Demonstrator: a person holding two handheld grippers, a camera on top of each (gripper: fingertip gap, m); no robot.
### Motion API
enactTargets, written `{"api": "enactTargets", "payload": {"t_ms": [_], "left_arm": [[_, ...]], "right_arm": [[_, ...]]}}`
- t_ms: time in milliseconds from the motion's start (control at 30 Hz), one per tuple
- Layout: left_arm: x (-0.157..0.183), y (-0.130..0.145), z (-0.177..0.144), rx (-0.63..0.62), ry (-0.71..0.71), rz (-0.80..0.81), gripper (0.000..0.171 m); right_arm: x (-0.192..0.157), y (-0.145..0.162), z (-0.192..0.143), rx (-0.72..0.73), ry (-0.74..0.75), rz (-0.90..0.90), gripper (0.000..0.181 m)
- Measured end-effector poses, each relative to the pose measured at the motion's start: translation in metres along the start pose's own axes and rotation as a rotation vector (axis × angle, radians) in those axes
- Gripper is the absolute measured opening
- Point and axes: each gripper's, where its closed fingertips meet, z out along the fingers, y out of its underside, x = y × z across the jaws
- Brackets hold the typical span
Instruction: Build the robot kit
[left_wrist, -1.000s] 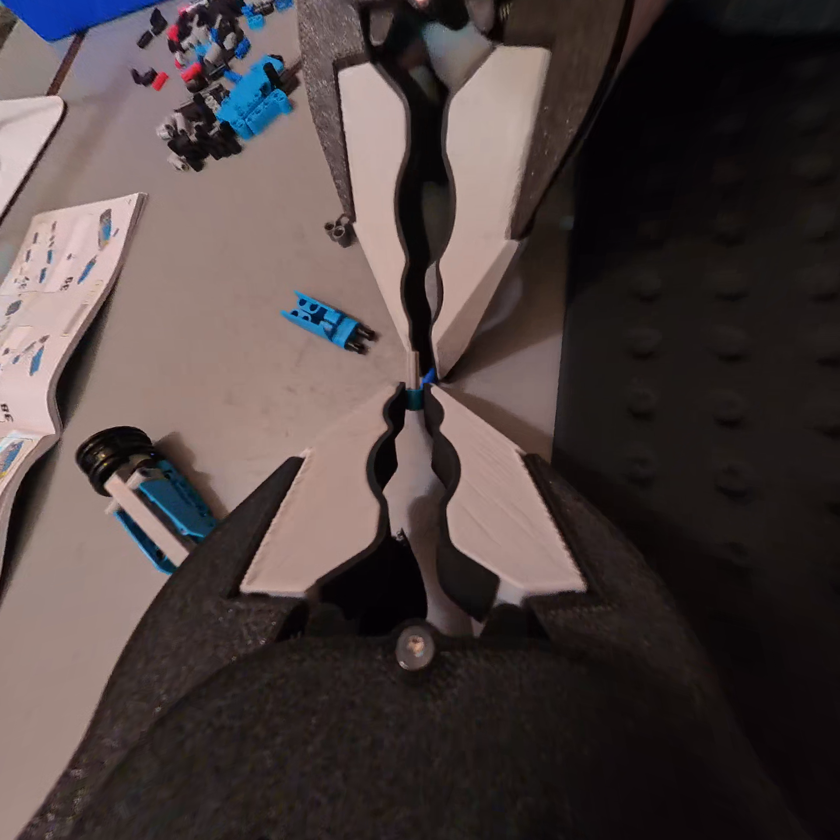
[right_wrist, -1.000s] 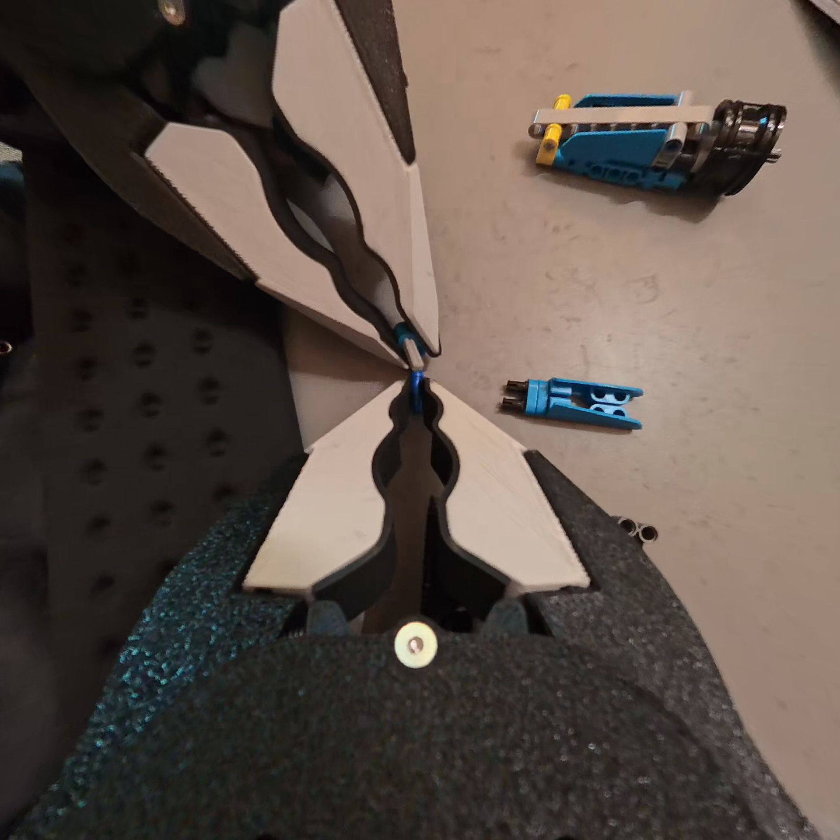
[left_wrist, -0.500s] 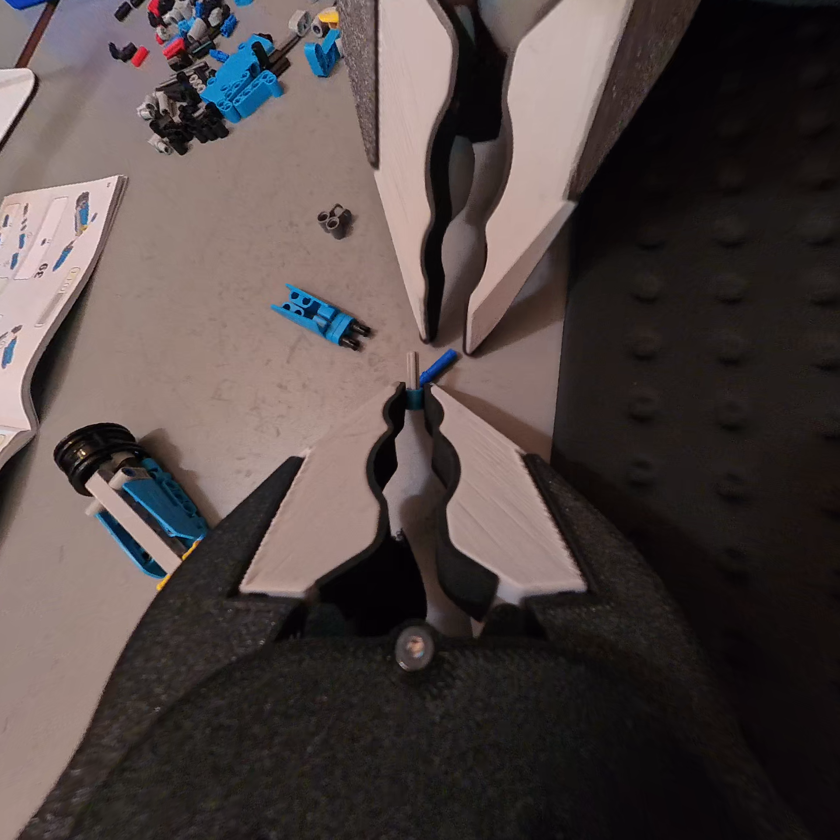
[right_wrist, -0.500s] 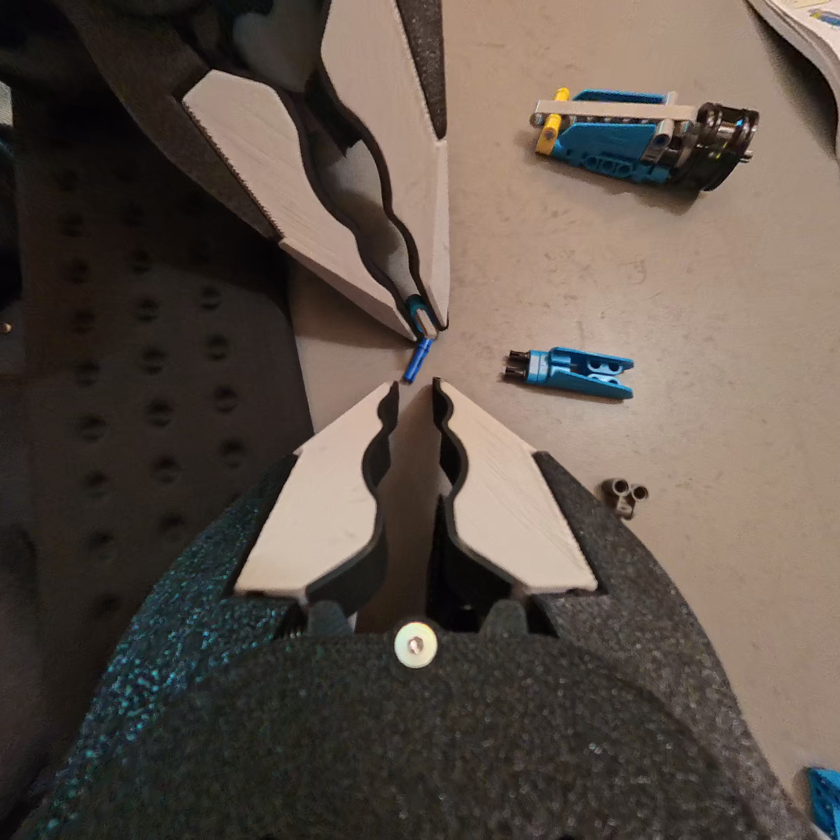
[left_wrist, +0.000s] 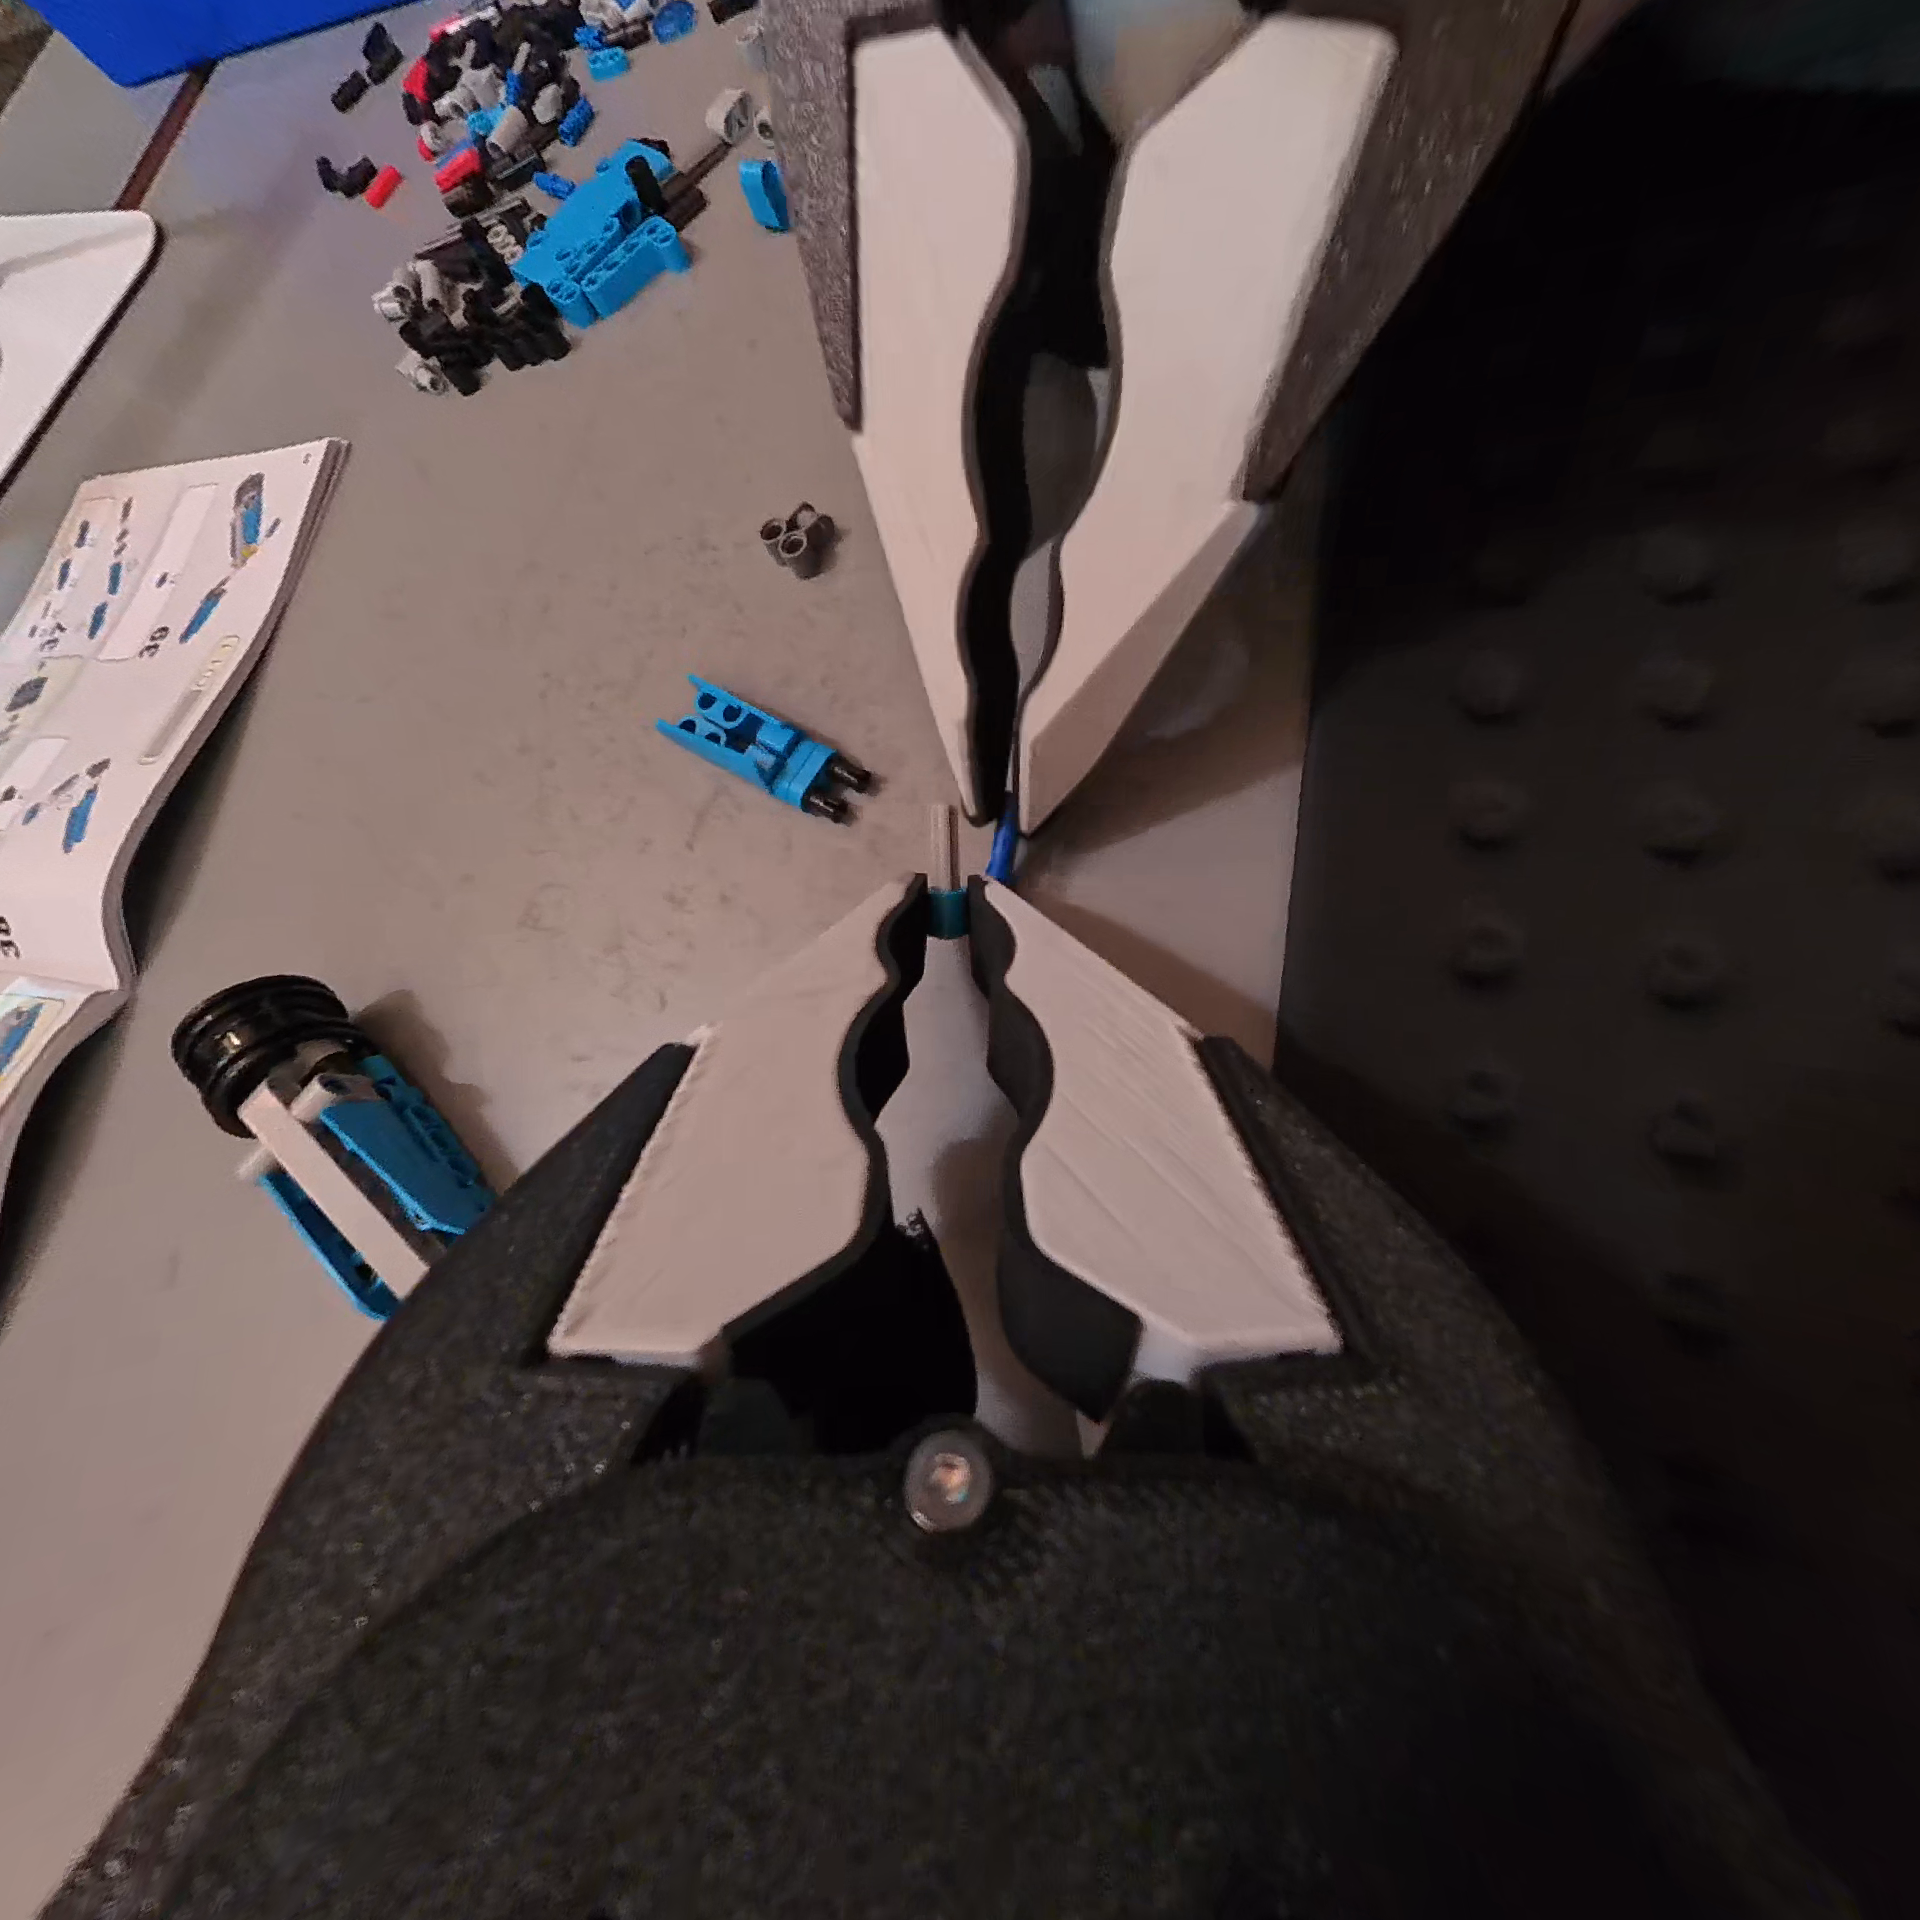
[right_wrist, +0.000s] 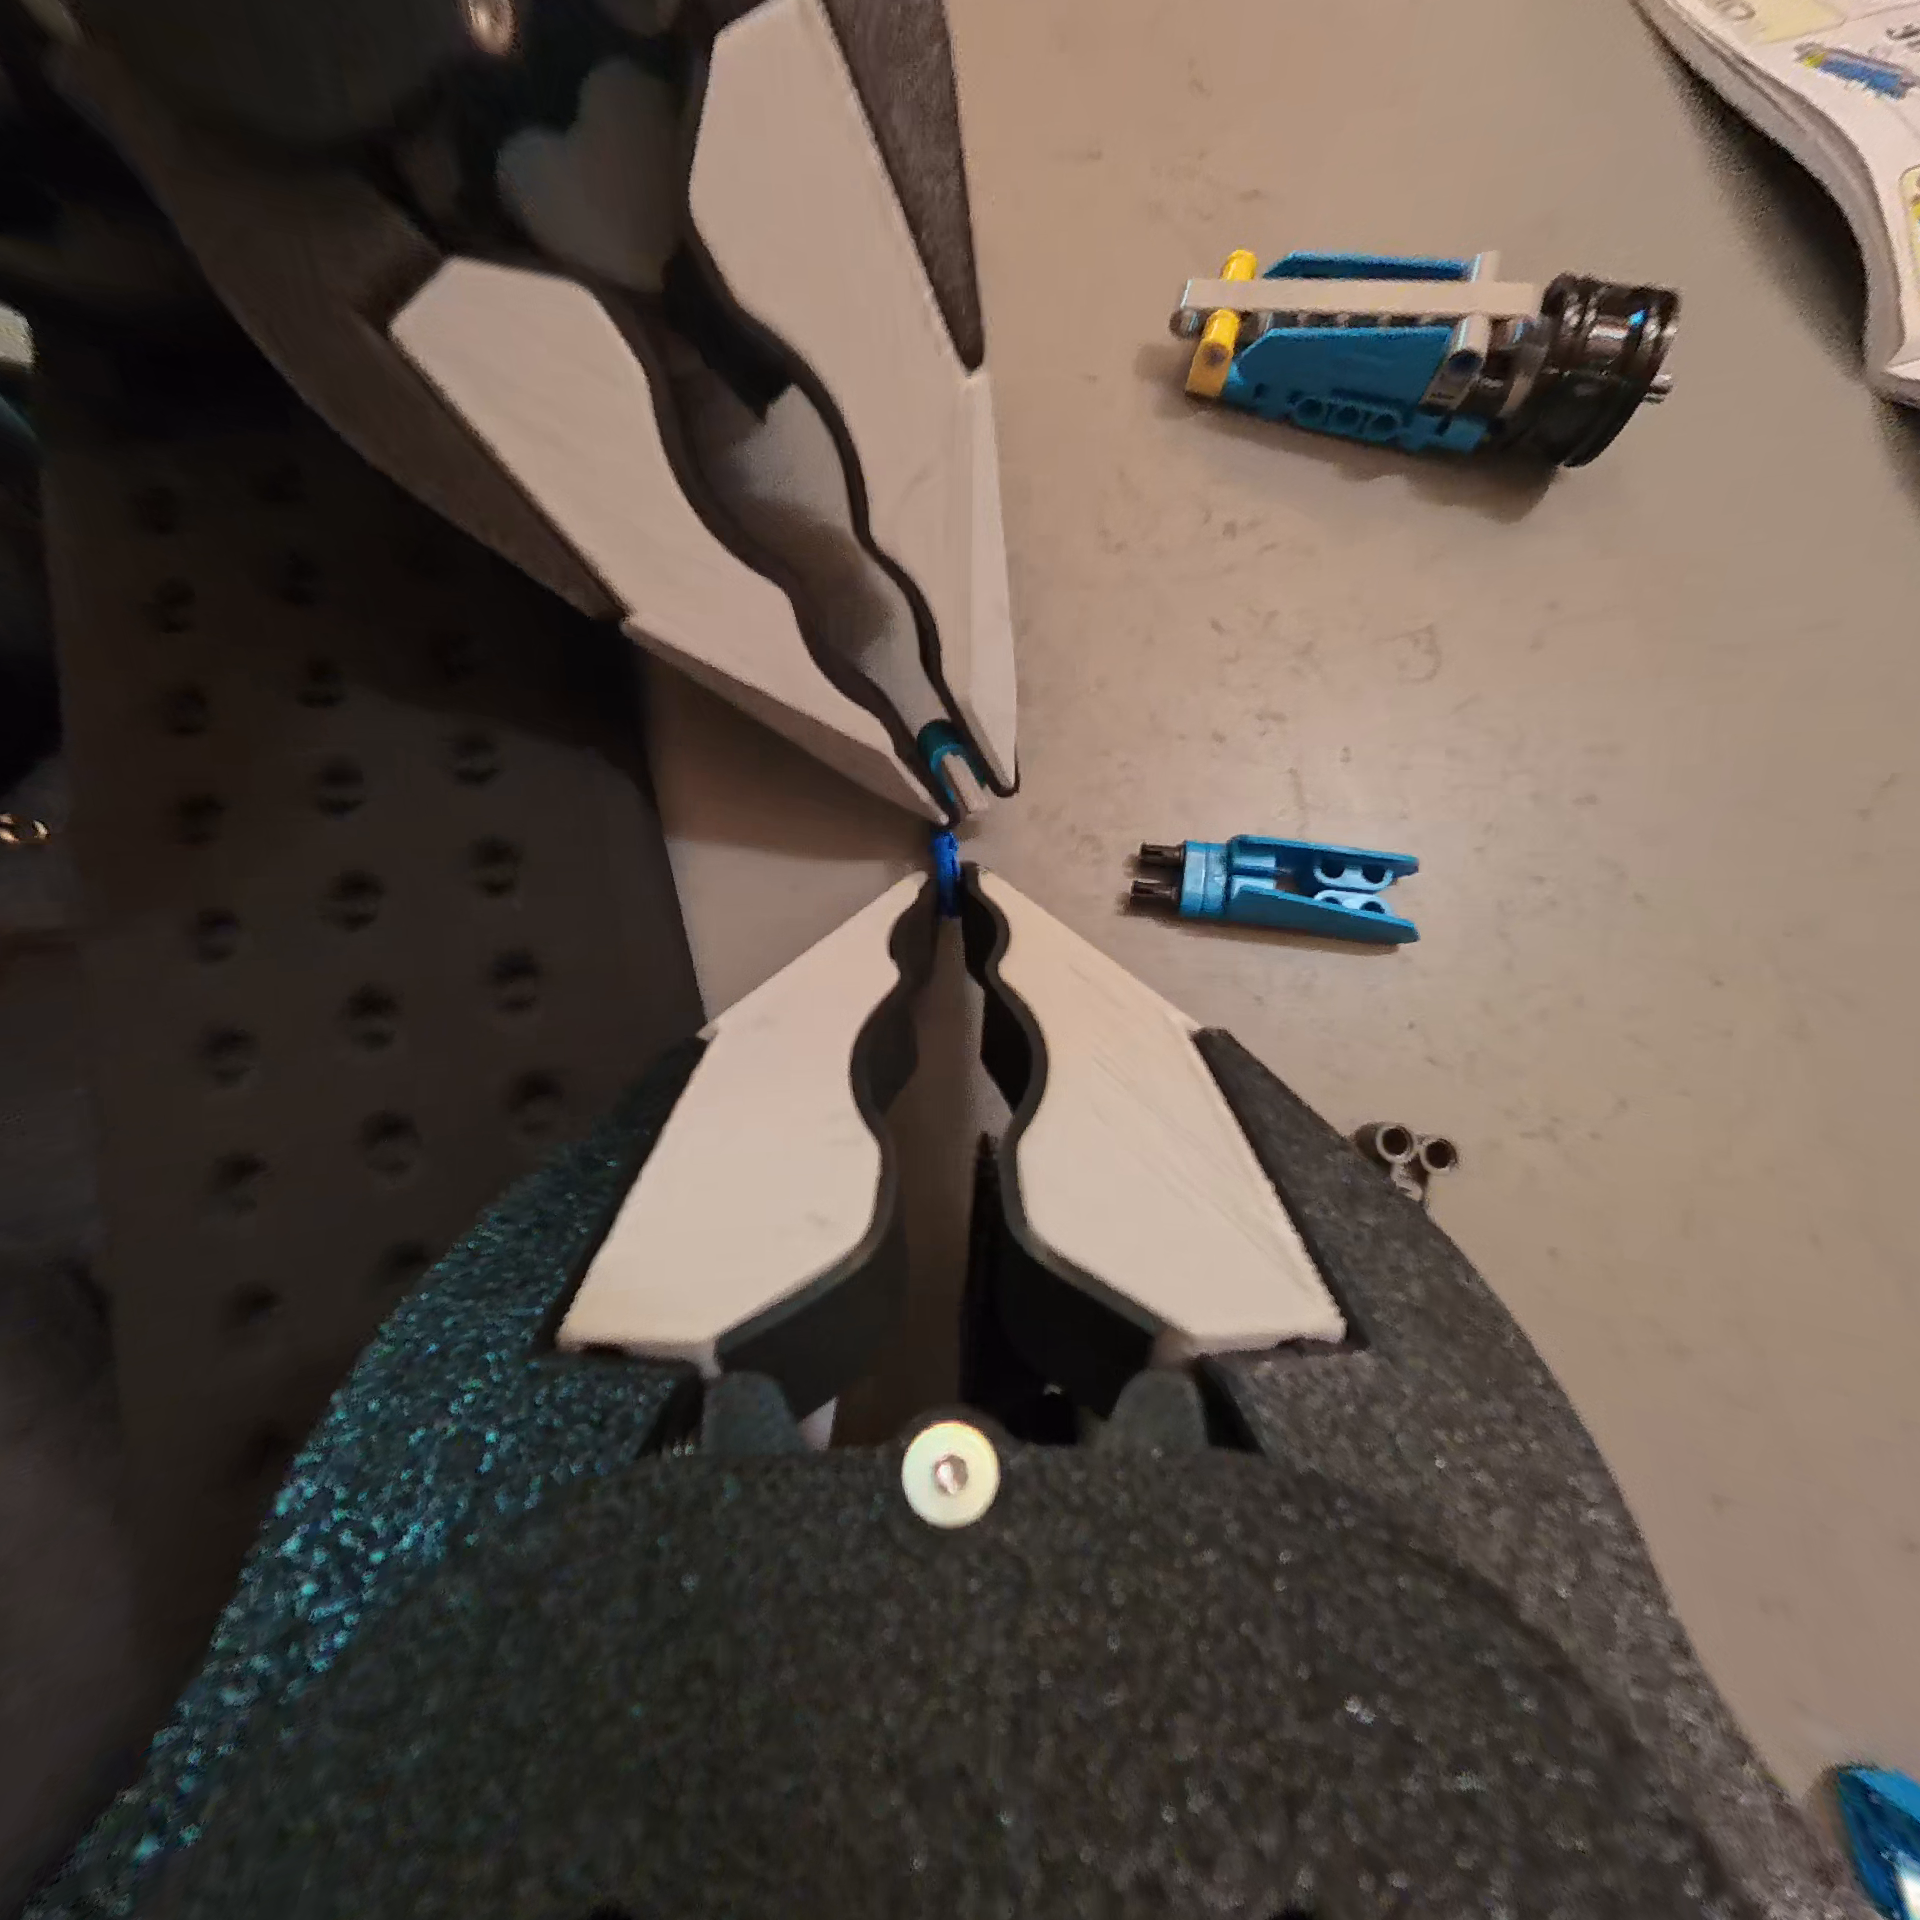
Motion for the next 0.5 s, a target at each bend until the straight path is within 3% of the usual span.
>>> {"api": "enactTargets", "payload": {"t_ms": [500], "left_arm": [[0.0, 0.006, 0.002, -0.029, 0.013, -0.026, 0.007]], "right_arm": [[-0.001, -0.013, -0.003, -0.014, 0.009, -0.011, 0.003]]}}
